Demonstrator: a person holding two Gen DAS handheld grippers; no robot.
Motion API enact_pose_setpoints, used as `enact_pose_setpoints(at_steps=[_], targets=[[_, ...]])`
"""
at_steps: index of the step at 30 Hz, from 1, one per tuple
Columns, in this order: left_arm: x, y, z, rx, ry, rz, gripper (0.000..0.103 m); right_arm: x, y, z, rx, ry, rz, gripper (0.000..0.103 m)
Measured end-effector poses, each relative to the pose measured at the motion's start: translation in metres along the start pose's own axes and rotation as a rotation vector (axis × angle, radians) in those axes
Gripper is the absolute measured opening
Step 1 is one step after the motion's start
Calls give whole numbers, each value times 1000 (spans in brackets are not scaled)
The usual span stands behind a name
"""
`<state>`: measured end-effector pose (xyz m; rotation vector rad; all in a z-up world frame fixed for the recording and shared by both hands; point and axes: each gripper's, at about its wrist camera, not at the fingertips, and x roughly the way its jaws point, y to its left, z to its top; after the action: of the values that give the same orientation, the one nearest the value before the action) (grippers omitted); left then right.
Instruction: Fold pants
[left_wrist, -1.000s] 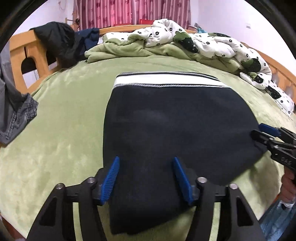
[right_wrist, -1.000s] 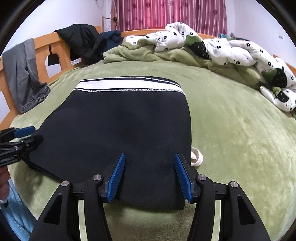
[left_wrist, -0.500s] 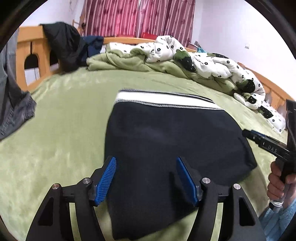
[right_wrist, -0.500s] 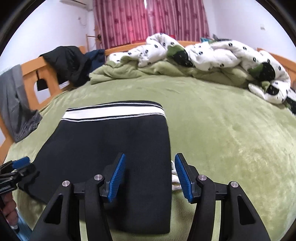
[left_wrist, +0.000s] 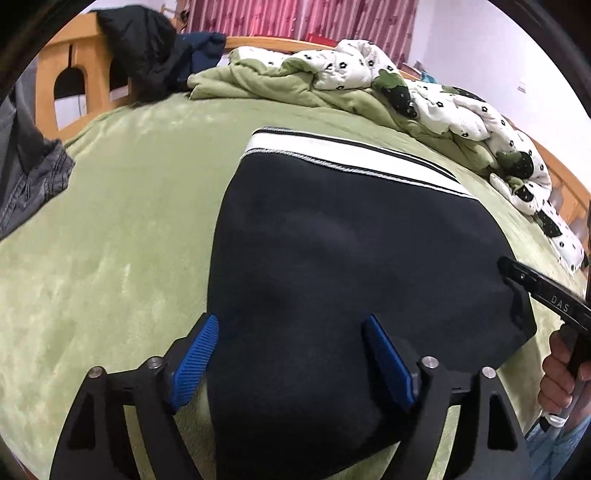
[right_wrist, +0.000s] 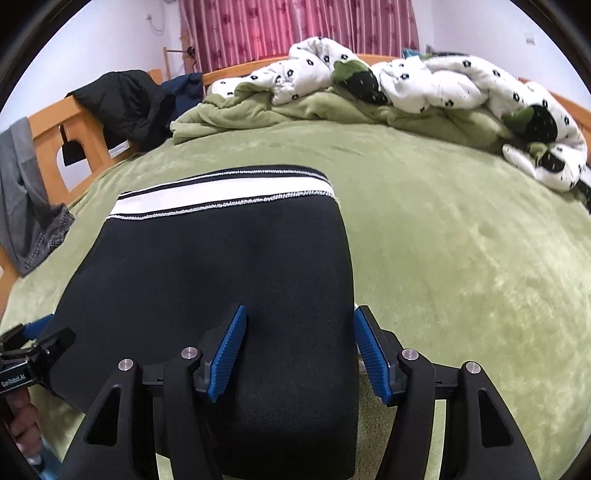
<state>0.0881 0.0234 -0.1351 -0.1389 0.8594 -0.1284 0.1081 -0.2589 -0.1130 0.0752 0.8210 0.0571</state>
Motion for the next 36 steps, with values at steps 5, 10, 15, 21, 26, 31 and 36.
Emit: enact_pose_setpoints(at_steps=[5, 10, 15, 21, 26, 31, 36], targets=[[1, 12, -3, -71, 38, -41, 86, 3, -10, 3, 90, 73, 40, 62], [-14, 7, -9, -68, 31, -13, 85, -8, -2, 3, 71, 83, 1, 62], [-52, 4, -7, -46, -33, 17, 84, -42, 9, 1, 6, 31, -29, 62], [-105, -10, -2, -36, -78, 25, 84, -85, 11, 7, 26, 31, -47, 62], [-152, -22, -5, 0, -131, 49, 84, -144, 26, 12, 11, -50, -6, 92], [-183, -24, -18, 13, -158, 81, 84, -183, 39, -6, -12, -79, 6, 98], [-201, -21, -28, -25, -156, 84, 85, -205, 47, -25, -58, -87, -67, 101]])
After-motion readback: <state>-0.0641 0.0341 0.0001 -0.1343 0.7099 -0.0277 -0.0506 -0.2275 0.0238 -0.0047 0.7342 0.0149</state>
